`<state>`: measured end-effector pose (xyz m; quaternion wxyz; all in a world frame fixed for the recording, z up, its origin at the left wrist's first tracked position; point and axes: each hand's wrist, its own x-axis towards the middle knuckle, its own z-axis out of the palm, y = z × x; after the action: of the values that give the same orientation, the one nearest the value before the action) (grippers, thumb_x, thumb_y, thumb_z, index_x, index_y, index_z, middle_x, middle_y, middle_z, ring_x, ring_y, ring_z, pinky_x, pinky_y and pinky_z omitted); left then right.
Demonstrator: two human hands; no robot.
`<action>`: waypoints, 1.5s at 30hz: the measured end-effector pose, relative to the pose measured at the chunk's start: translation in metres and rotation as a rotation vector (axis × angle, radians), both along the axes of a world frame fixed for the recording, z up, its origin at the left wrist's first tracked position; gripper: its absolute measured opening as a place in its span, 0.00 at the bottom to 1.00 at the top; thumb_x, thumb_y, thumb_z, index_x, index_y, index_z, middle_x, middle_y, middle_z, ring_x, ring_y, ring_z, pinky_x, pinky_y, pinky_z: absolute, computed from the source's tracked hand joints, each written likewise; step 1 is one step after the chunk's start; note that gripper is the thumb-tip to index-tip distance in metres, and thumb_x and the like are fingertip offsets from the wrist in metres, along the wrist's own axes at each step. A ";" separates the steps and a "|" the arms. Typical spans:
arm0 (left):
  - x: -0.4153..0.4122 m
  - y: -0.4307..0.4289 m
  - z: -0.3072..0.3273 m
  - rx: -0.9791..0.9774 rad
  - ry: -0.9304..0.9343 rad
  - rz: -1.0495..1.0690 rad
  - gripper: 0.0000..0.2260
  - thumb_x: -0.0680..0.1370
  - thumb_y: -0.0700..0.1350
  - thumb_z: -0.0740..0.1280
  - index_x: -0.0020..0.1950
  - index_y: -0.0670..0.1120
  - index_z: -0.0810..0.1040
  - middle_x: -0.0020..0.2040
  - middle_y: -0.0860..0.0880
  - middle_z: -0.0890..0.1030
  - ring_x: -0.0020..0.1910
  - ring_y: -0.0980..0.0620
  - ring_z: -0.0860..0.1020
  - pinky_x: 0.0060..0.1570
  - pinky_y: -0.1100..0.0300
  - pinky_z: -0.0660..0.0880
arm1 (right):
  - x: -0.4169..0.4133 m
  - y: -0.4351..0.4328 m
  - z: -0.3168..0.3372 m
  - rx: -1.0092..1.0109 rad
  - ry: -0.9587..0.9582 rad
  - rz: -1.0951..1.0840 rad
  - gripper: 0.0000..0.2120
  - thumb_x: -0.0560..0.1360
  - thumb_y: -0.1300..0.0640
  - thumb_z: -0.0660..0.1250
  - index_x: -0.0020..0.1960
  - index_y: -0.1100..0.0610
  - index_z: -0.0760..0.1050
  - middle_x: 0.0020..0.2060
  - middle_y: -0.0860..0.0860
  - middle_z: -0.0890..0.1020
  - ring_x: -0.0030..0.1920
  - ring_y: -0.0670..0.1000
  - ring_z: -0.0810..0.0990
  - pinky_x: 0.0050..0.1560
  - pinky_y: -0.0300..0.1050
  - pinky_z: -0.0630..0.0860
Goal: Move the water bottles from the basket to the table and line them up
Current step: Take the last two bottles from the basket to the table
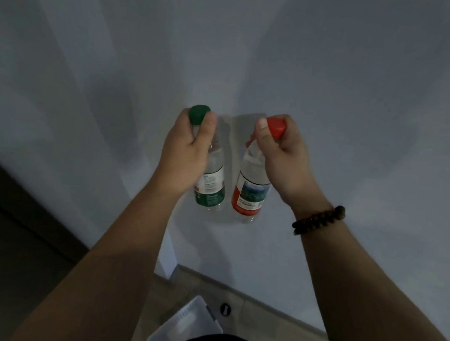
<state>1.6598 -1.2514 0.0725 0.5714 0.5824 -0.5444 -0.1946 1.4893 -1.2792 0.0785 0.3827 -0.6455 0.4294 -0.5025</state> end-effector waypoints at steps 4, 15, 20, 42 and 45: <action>-0.026 0.002 0.004 -0.035 0.028 -0.074 0.17 0.85 0.56 0.58 0.51 0.44 0.78 0.40 0.55 0.81 0.38 0.65 0.79 0.40 0.73 0.72 | -0.017 0.027 0.001 0.015 0.032 -0.208 0.17 0.82 0.40 0.62 0.49 0.54 0.75 0.40 0.52 0.85 0.43 0.52 0.85 0.51 0.55 0.81; -0.176 0.057 -0.013 0.042 0.147 -0.529 0.28 0.78 0.68 0.53 0.40 0.46 0.79 0.37 0.49 0.84 0.39 0.48 0.83 0.46 0.46 0.81 | -0.130 0.146 -0.009 0.070 -0.014 -0.833 0.25 0.85 0.46 0.52 0.43 0.63 0.77 0.37 0.54 0.84 0.41 0.54 0.82 0.47 0.57 0.80; -0.281 0.110 -0.006 0.102 0.141 -0.813 0.25 0.78 0.64 0.56 0.37 0.45 0.78 0.35 0.47 0.83 0.38 0.45 0.83 0.46 0.39 0.80 | -0.213 0.226 0.003 0.040 -0.001 -1.104 0.24 0.83 0.47 0.52 0.41 0.60 0.78 0.36 0.53 0.84 0.40 0.53 0.82 0.43 0.51 0.79; -0.770 0.487 0.000 0.248 0.120 -1.617 0.28 0.82 0.61 0.58 0.32 0.45 0.80 0.33 0.44 0.83 0.37 0.45 0.83 0.47 0.44 0.81 | -0.613 0.645 0.000 -0.036 0.094 -1.871 0.26 0.81 0.43 0.50 0.39 0.60 0.76 0.34 0.55 0.80 0.35 0.50 0.77 0.35 0.46 0.72; -0.836 0.519 -0.015 0.318 0.133 -1.675 0.26 0.77 0.64 0.59 0.31 0.45 0.80 0.33 0.43 0.84 0.36 0.41 0.83 0.46 0.40 0.81 | -0.669 0.679 -0.013 0.009 0.047 -1.953 0.25 0.80 0.42 0.50 0.38 0.58 0.75 0.34 0.54 0.81 0.35 0.48 0.77 0.37 0.48 0.73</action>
<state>0.8235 -0.7320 0.0572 0.1815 0.0486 -0.7268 -0.6607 0.8200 -0.5997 0.0657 -0.2082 -0.0142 0.7847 -0.5837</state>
